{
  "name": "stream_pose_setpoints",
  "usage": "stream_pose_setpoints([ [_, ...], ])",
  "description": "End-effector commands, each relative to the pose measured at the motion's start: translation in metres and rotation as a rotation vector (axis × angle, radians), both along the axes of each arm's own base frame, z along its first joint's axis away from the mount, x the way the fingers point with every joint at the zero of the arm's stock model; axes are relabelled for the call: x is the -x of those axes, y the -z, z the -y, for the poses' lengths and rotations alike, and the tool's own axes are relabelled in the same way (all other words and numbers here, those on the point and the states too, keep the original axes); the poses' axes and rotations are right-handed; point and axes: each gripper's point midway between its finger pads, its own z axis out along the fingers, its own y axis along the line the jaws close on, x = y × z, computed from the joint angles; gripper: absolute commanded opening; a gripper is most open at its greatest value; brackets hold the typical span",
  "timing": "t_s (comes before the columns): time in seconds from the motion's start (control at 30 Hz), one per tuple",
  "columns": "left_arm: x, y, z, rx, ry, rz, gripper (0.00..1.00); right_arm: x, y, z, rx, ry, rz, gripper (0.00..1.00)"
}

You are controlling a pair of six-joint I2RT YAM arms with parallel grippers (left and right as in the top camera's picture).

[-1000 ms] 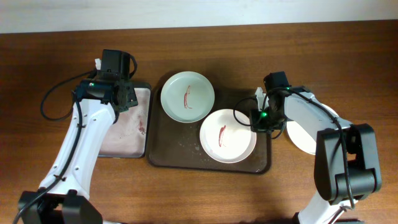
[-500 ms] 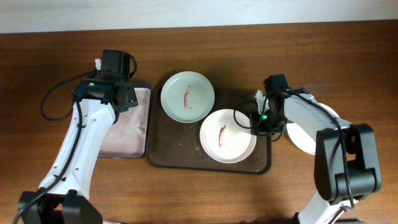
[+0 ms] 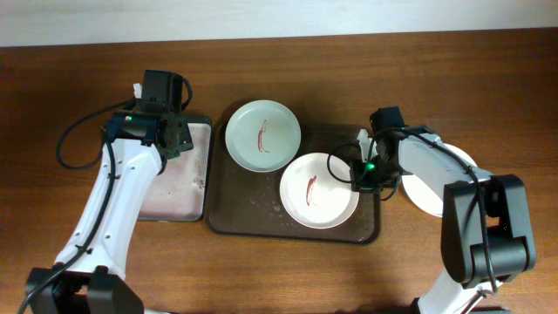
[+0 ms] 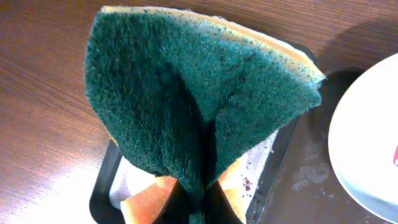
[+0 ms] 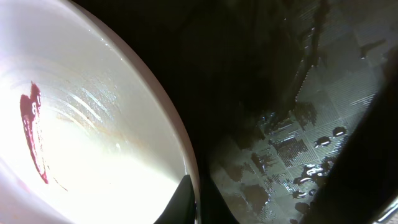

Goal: Clean dirty plates on tray and stack at the side
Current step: 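Dip the sponge in the basin and lift it with the left gripper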

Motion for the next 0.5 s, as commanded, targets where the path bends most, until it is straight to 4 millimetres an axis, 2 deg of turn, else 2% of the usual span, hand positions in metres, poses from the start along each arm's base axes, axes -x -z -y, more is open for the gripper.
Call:
stream_pose_setpoints([
  [0.0,-0.001,-0.016,-0.002,-0.005,-0.017,0.047,0.0,0.008,0.009,0.003,0.027,-0.007,-0.021,0.04],
  [0.3,0.0,-0.013,0.001,0.013,-0.009,0.04,0.0,0.008,0.009,0.003,0.027,-0.007,-0.021,0.04],
  [0.47,0.01,0.031,0.023,0.116,0.075,-0.08,0.0,0.008,0.009,0.003,0.027,-0.007,-0.022,0.04],
])
